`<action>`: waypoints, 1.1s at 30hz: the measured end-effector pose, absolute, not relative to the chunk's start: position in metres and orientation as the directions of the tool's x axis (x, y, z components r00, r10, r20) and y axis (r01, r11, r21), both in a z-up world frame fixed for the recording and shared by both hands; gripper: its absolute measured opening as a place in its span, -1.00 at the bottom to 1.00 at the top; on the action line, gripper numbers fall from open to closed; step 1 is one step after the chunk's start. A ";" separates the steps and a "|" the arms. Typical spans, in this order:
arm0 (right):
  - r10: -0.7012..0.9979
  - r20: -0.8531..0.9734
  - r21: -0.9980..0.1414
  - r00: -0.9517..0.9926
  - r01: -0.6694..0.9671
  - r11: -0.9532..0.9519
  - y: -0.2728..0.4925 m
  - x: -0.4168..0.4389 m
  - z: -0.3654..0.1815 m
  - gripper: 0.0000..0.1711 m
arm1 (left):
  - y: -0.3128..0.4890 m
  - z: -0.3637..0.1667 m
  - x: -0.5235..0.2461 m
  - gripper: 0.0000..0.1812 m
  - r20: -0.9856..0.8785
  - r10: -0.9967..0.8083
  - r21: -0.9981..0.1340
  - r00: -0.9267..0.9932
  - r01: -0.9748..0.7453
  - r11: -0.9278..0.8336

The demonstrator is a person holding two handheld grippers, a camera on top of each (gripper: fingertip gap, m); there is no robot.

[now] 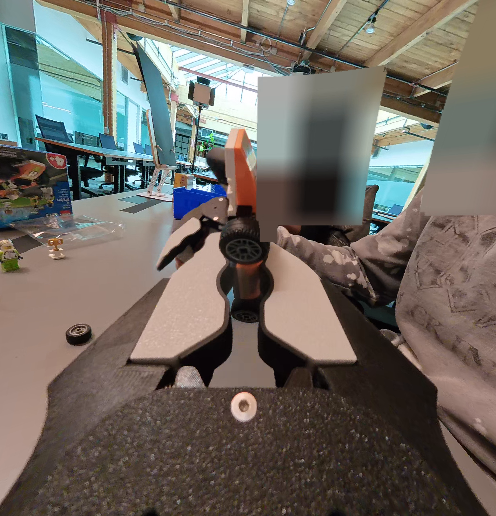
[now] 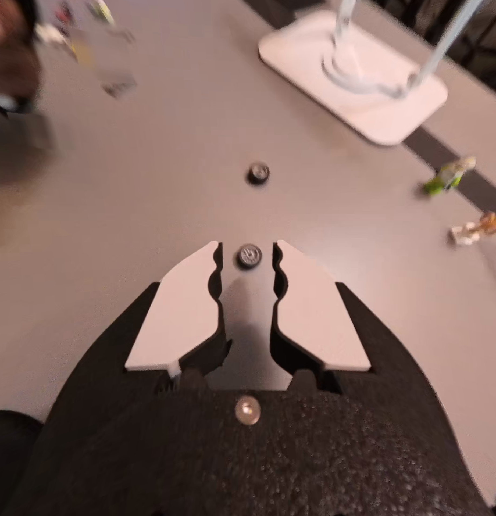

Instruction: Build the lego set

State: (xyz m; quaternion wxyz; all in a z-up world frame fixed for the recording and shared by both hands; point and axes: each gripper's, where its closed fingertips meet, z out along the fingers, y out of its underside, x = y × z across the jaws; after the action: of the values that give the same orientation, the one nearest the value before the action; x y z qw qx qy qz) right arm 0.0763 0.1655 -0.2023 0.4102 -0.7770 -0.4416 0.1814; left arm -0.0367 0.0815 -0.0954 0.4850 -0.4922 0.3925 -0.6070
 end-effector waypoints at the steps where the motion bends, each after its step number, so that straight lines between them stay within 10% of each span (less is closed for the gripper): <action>1: 0.831 0.087 -0.765 0.549 0.572 -0.297 0.167 0.081 -0.214 -0.61 | 0.080 -0.096 -0.036 -0.81 0.215 -0.975 -0.955 -0.051 0.197 -0.221; 33: 0.916 0.029 -0.560 0.401 0.765 -0.317 0.177 0.067 -0.248 -0.75 | 0.084 -0.132 -0.023 -0.82 0.099 -0.993 -0.994 0.061 -0.033 -0.101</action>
State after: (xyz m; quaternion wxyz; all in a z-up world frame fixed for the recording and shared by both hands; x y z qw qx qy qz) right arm 0.0671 0.1771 -0.2476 0.2531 -0.7977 -0.5267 0.1488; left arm -0.0226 0.0839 -0.1318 0.4799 -0.5479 0.4681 -0.5003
